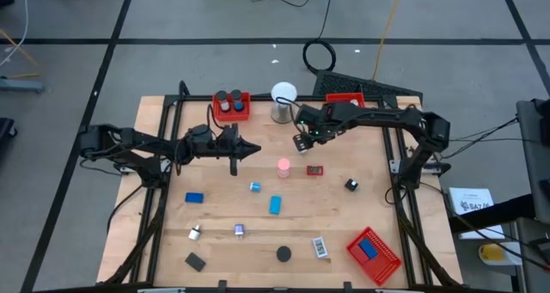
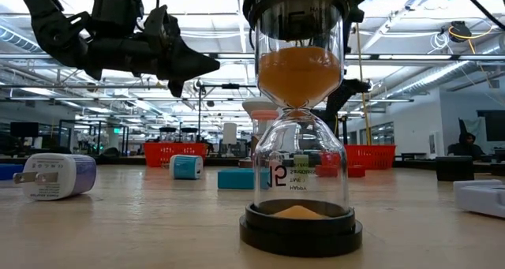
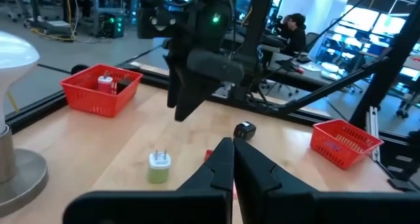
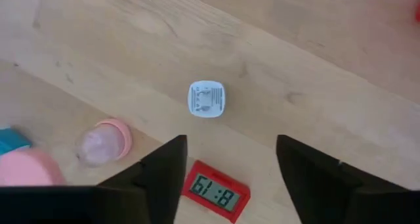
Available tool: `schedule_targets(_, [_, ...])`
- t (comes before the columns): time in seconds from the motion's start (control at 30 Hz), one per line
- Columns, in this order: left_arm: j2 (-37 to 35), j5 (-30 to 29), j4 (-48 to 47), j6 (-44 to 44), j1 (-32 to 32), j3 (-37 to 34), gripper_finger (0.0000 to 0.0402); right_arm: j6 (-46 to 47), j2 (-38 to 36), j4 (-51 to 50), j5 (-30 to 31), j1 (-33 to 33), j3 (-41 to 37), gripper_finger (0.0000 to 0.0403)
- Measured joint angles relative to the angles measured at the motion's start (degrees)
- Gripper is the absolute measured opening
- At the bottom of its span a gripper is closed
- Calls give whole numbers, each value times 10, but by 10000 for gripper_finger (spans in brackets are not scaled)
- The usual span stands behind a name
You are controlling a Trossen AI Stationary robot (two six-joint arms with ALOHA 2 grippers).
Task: Pick & Place Office items
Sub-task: Put the green charger adapter into the top right red bin
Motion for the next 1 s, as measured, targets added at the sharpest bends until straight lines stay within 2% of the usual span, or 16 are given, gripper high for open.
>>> schedule_targets(0.17, [0, 0, -6, 4, 2, 0, 12, -14, 32, 21, 0, 0, 0, 269])
schedule_targets(0.33, [0, 2, -10, 22, 6, 0, 5, -33, 57, 48, 14, 0, 0, 278])
schedule_targets(0.67, [0, 25, -8, 13, 41, 0, 4, -71, 95, 70, 15, 8, 0, 251])
schedule_targets(1.0, [0, 26, -8, 6, 44, 0, 8, -76, 121, 81, 14, 7, 0, 214])
